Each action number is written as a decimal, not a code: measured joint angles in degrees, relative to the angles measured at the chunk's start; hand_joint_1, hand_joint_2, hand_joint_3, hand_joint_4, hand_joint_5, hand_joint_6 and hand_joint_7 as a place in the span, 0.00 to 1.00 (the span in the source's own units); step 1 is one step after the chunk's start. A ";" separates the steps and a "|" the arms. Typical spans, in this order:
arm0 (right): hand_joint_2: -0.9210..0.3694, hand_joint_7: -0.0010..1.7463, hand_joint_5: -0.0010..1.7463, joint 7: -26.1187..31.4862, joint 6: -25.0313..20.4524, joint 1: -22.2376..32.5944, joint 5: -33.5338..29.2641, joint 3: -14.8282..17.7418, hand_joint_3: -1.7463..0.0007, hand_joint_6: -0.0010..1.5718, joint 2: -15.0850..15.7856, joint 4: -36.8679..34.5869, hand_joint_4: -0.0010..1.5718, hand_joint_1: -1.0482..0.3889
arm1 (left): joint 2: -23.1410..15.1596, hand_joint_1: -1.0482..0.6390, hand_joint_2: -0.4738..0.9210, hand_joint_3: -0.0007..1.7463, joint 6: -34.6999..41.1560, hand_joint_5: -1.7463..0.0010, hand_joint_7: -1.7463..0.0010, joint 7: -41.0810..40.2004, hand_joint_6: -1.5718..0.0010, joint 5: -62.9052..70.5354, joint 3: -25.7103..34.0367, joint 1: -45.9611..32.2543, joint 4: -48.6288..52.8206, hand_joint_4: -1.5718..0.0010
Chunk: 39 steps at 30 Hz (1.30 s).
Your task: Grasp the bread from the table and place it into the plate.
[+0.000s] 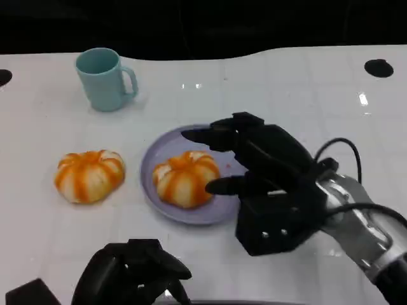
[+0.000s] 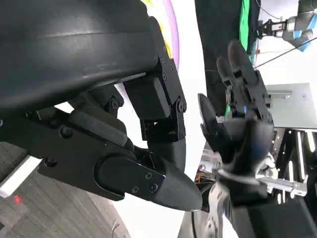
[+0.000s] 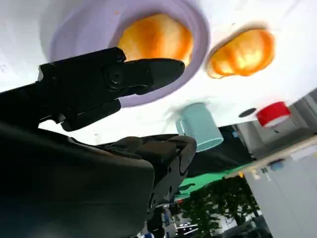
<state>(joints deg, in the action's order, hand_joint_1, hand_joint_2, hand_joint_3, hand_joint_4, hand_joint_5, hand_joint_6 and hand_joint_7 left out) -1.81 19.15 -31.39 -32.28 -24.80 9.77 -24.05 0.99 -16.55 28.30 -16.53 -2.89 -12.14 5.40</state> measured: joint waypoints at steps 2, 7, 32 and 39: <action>0.00 0.01 0.38 -1.25 1.70 2.90 2.96 1.43 0.88 0.24 1.00 2.84 0.04 0.36 | 0.00 0.09 1.00 0.00 -0.01 0.31 0.70 0.00 0.20 0.01 -0.01 0.02 0.00 0.35; 0.00 0.03 0.42 -5.39 6.24 11.33 11.37 5.08 0.88 0.28 4.13 9.09 0.10 0.37 | 0.00 0.08 1.00 0.00 0.11 0.31 0.71 0.00 0.20 -0.07 0.08 0.24 0.01 0.35; 0.38 0.78 0.96 -15.85 12.83 37.11 37.77 17.87 0.24 0.50 4.51 23.35 0.55 0.68 | -0.69 0.08 1.00 0.02 -0.53 0.29 0.68 0.47 0.22 -0.32 0.85 1.65 1.45 0.36; 0.40 0.79 1.00 -15.42 12.29 38.73 37.31 18.45 0.22 0.48 2.32 22.73 0.53 0.66 | -1.50 0.08 1.00 0.03 -0.75 0.28 0.65 1.11 0.23 -1.23 1.50 2.18 2.71 0.36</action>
<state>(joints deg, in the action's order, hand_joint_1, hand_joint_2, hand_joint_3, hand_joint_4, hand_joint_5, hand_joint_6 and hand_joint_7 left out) -17.23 31.44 7.35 5.03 -6.34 12.09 -1.32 -0.51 -17.30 29.41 -17.76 -1.39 -9.96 8.11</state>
